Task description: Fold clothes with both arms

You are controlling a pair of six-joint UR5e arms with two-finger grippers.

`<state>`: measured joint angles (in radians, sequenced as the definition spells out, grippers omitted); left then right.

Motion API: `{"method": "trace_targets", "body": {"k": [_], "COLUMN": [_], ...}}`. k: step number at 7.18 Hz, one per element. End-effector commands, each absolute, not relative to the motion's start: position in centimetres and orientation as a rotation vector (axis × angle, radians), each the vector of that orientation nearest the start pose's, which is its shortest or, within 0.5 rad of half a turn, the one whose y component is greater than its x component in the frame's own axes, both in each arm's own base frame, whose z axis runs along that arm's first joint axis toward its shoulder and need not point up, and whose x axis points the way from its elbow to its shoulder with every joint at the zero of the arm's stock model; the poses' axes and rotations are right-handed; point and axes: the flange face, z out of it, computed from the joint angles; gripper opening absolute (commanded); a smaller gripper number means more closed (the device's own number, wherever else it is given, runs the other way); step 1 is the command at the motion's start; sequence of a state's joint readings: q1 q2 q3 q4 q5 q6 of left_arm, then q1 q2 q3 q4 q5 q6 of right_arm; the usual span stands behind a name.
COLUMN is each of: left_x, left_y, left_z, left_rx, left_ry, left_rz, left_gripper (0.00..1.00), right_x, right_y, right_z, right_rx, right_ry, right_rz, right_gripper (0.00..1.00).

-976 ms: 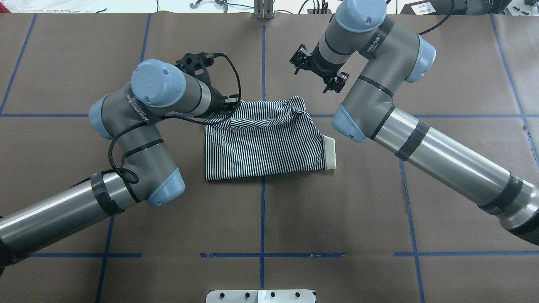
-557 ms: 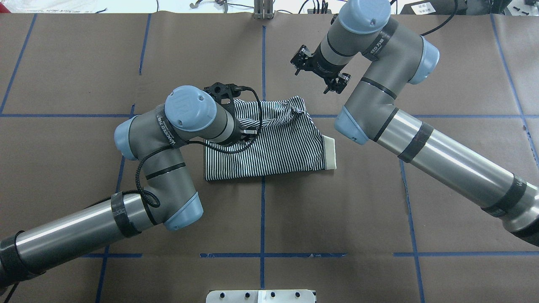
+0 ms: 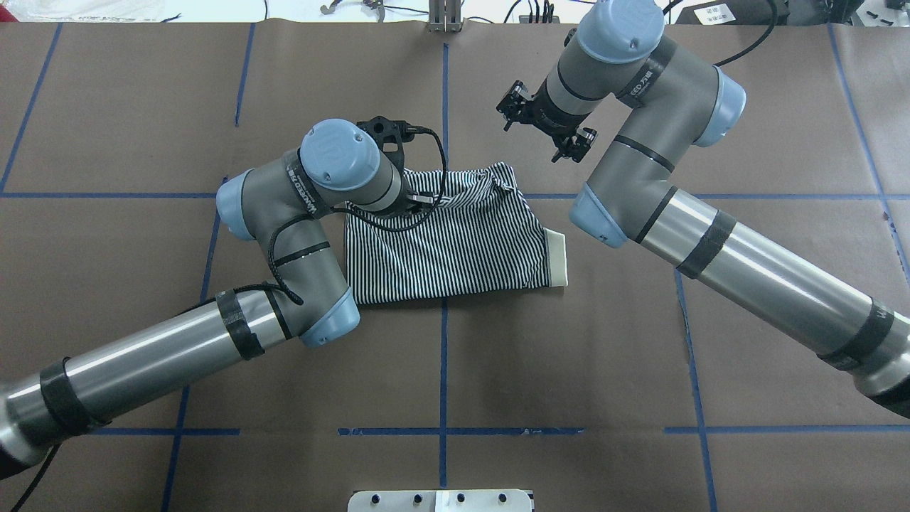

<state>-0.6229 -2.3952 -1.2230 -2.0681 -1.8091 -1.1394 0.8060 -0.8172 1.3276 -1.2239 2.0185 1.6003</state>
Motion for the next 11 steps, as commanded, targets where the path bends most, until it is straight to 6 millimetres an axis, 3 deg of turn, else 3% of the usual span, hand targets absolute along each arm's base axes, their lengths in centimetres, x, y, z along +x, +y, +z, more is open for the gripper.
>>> {"method": "trace_targets", "body": {"k": [1, 2, 3, 4, 5, 6, 7, 8, 9, 10, 11], "left_x": [55.6, 53.7, 52.2, 50.7, 48.4, 45.4, 43.9, 43.6, 43.1, 43.1, 43.0], "left_y": [-65.7, -67.6, -68.4, -67.9, -65.2, -61.8, -60.1, -59.1, -58.6, -58.4, -58.4], "left_z": [26.2, 26.4, 25.0, 23.9, 25.0, 26.8, 26.0, 24.1, 23.2, 23.2, 23.5], "left_rx": [0.405, 0.43, 0.439, 0.4, 0.388, 0.381, 0.385, 0.373, 0.366, 0.361, 0.351], "left_ry": [0.94, 0.93, 0.953, 1.012, 1.05, 1.062, 1.069, 1.065, 1.06, 1.062, 1.062], "left_rz": [-0.091, -0.093, -0.098, -0.069, -0.048, -0.037, -0.034, -0.037, -0.039, -0.045, -0.059], "left_gripper": [0.0, 0.0, 0.0, 0.0, 0.0, 0.0, 0.0, 0.0, 0.0, 0.0, 0.0], "right_x": [-47.2, -47.6, -47.5, -48.4, -51.9, -54.8, -57.1, -59.0, -59.3, -59.9, -61.1], "right_y": [-60.6, -60.2, -59.9, -58.6, -55.4, -52.7, -50.4, -48.5, -48.5, -49.8, -52.6], "right_z": [26.9, 26.8, 26.3, 25.8, 25.0, 24.6, 24.5, 25.0, 24.9, 25.0, 23.6], "right_rx": [-0.075, -0.076, -0.076, -0.077, -0.06, -0.04, -0.039, -0.035, -0.029, -0.011, -0.005], "right_ry": [-0.947, -0.949, -0.957, -0.963, -0.961, -0.954, -0.947, -0.934, -0.929, -0.911, -0.892], "right_rz": [0.577, 0.573, 0.582, 0.578, 0.565, 0.544, 0.515, 0.476, 0.459, 0.436, 0.456], "right_gripper": [1.0, 1.0, 1.0, 1.0, 1.0, 0.91, 0.38, 0.0, 0.0, 0.0, 0.0]}}
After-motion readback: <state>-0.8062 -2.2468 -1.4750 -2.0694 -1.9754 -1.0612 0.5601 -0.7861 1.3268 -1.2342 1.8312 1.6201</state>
